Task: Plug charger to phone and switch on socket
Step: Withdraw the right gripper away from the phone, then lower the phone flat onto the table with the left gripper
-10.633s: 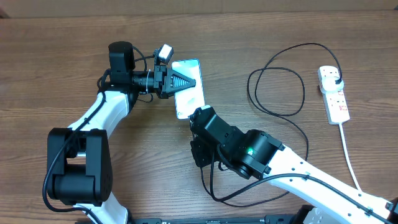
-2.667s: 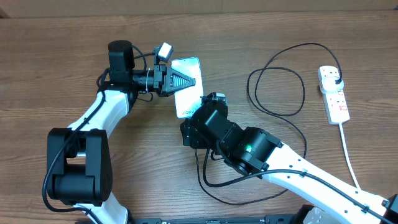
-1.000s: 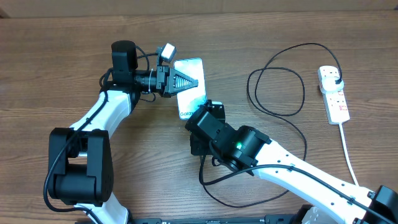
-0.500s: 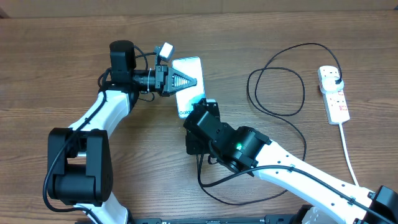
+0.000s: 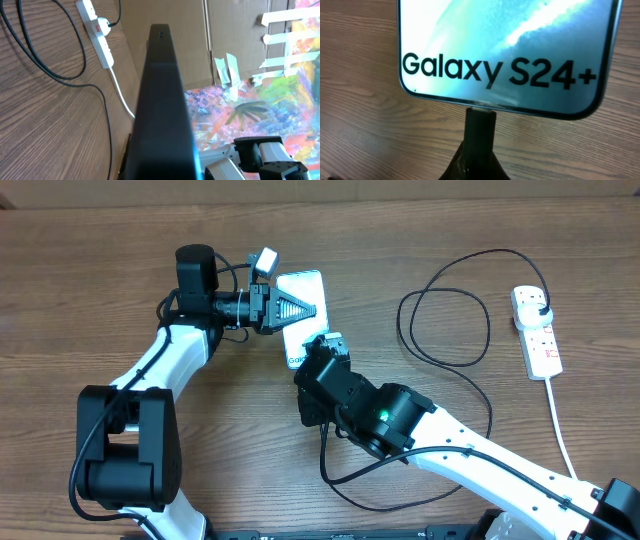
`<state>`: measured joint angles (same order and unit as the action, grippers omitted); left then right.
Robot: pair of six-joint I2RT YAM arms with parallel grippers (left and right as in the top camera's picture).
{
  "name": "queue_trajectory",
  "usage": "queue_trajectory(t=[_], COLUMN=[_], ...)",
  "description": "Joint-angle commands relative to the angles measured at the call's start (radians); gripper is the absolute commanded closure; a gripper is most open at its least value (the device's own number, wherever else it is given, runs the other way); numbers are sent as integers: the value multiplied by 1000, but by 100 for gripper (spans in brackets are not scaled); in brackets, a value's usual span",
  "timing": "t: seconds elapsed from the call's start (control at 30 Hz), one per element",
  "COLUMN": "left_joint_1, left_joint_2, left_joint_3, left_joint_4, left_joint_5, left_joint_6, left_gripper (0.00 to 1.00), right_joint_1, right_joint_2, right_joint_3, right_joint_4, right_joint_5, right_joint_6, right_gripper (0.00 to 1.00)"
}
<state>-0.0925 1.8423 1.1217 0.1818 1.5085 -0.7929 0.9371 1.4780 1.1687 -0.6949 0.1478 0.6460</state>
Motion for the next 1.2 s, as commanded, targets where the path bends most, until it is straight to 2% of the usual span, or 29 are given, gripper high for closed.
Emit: queue_trajectory(t=[0.0,0.1,0.17,0.33,0.47,0.63,0.83,0.97,1.17], left_joint_1=[-44,-47,-47,-47,-69,-166,-292,-318,-318], left_joint_2=[1,1,1,1,1,1,2,2,2], left_joint_3=[7,7,7,7,7,14,106,216,381], left_joint_4=[-2,-2,-2,14,14,29,2,-202,-656], left_joint_5=[74,74,74,60,-68,-266,-370,-469,-772], left_joint_6=[-40,-54,-54,-52,-72,-138,-92,66,327], left_gripper=[96,96,96,96,96,96,96,96,96], right_joint_1=[-41,-56,-56,-56,-56,-56,-56,-56,-56], right_joint_2=[-21,-21,-21,-42,-92,-181,-319,-389,-411], right_joint_3=[18,18,19,41,137,232,236,236,236], right_joint_4=[43,62,62,25,-82,-192,-262,-305,-367], right_joint_5=[105,82,67,13,9,11,49,84,148], right_joint_6=[-35,-35,-34,-33,7,73,117,132,177], right_gripper=[96,96,88,36,0,0,0,0,0])
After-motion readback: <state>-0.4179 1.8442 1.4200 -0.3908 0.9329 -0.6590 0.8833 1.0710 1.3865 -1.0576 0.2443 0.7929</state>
